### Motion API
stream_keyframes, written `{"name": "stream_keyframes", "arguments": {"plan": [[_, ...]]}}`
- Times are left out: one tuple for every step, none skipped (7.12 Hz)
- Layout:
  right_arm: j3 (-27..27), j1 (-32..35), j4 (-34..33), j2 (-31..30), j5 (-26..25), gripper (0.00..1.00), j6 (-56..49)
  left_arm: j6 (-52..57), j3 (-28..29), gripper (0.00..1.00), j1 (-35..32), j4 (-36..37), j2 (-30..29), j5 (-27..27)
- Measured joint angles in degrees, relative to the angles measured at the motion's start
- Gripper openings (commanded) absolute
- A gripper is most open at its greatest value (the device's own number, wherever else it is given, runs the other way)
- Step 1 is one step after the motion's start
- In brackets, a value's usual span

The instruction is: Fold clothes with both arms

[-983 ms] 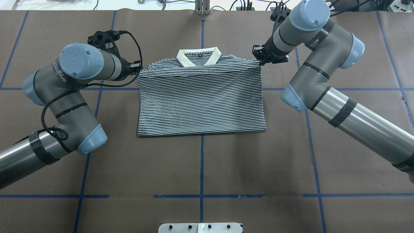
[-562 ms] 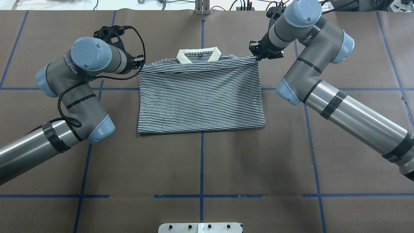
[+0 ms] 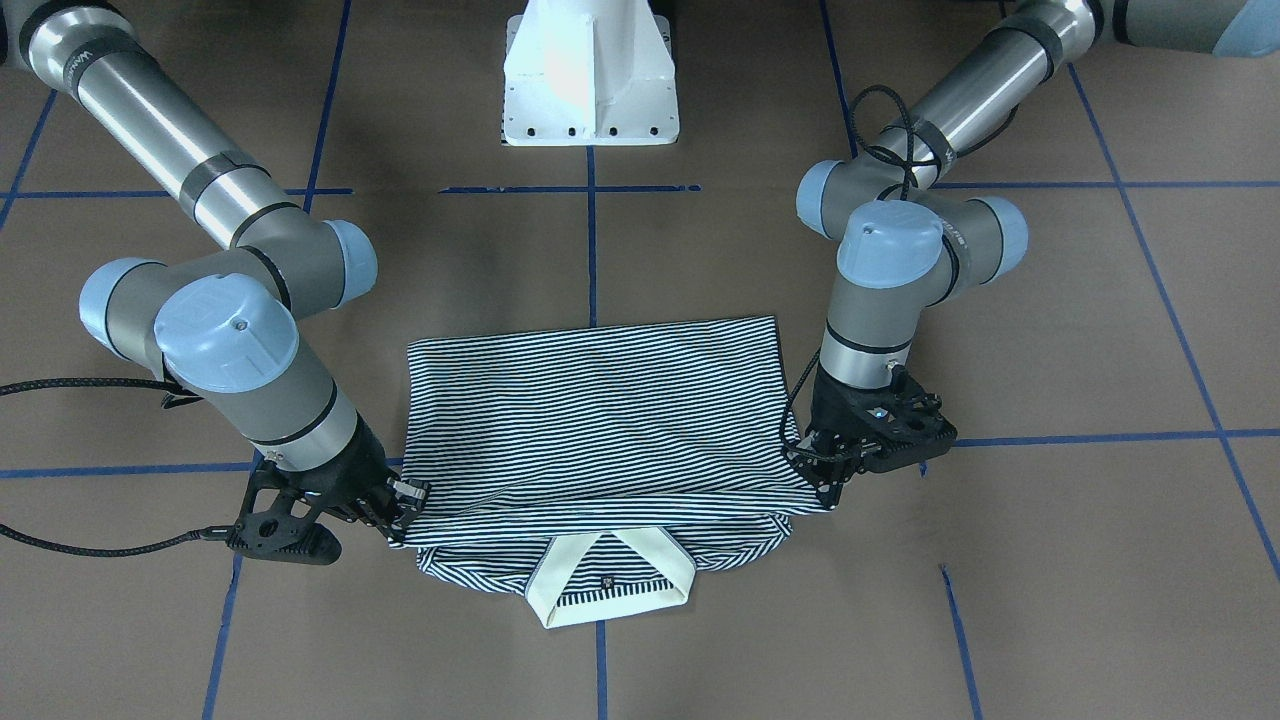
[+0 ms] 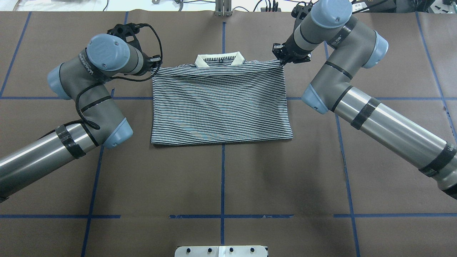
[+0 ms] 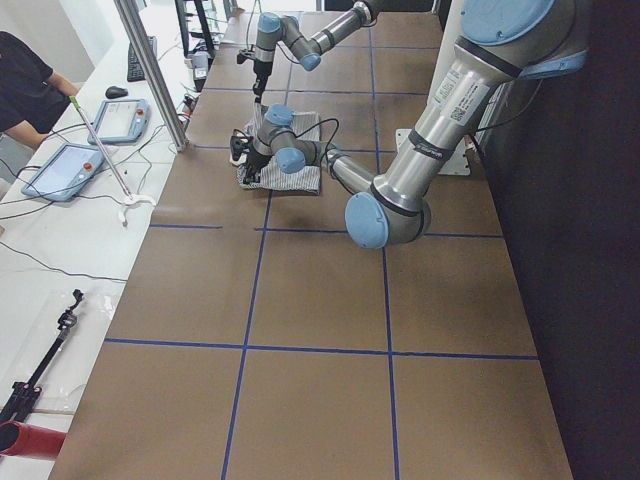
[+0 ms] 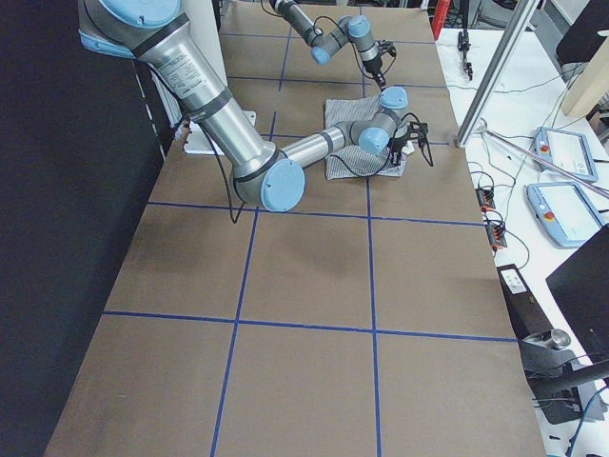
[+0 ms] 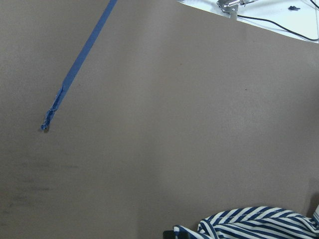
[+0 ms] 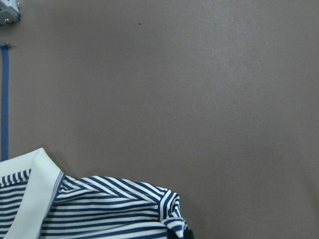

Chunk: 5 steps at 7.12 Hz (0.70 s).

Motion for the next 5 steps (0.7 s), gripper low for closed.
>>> {"name": "stream_keyframes", "arguments": {"plan": [[-0.12, 0.0, 0.02, 0.08, 0.0, 0.0, 0.0, 0.0, 0.1, 0.0, -0.03, -0.03, -0.12, -0.01], [-0.19, 0.0, 0.06, 0.2, 0.01, 0.0, -0.01, 0.01, 0.11, 0.0, -0.06, -0.07, -0.27, -0.05], [-0.22, 0.0, 0.08, 0.32, 0.05, 0.0, -0.01, 0.01, 0.1, 0.0, -0.07, -0.09, -0.54, -0.07], [-0.2, -0.04, 0.11, 0.36, 0.07, 0.0, -0.01, 0.03, 0.08, 0.0, -0.06, -0.1, -0.71, -0.08], [-0.11, -0.16, 0.26, 0.37, 0.1, 0.51, -0.03, 0.07, 0.07, 0.44, 0.04, -0.1, -0.78, -0.08]]}}
